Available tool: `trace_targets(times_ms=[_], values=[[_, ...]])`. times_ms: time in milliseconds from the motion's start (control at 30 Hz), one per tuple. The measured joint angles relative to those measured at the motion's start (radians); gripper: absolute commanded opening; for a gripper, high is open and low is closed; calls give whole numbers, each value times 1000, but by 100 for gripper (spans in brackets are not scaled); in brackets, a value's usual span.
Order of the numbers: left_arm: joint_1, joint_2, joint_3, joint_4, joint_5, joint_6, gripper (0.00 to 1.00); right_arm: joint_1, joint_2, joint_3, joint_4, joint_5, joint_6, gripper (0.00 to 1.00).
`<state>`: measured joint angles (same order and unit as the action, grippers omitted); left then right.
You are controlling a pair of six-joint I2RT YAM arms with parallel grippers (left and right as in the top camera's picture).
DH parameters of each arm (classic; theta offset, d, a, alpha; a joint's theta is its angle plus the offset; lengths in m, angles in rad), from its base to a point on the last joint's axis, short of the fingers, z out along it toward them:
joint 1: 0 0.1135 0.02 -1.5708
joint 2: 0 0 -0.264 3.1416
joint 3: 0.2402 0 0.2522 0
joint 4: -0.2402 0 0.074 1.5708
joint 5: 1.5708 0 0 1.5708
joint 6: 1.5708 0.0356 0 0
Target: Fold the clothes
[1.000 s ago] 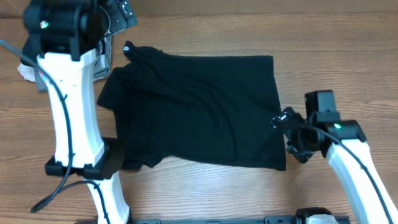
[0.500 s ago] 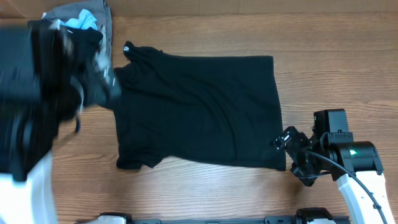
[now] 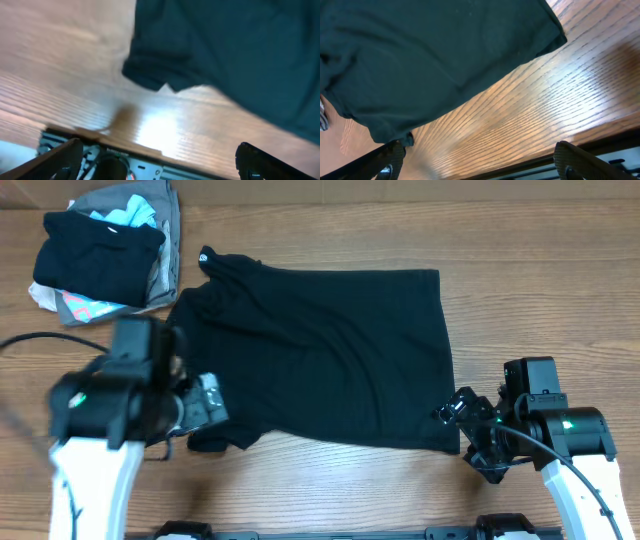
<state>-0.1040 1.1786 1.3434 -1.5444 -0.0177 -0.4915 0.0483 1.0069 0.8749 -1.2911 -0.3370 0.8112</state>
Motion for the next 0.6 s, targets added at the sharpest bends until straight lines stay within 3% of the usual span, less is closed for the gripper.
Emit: trace_targets(times_ms=[233,600], values=[[0,96,-242,160,48,-6,100,0,0,0,-15,0,-22,100],[0,313,-350,318,90,-57,94,0,0,0,-36,1,-49,100]])
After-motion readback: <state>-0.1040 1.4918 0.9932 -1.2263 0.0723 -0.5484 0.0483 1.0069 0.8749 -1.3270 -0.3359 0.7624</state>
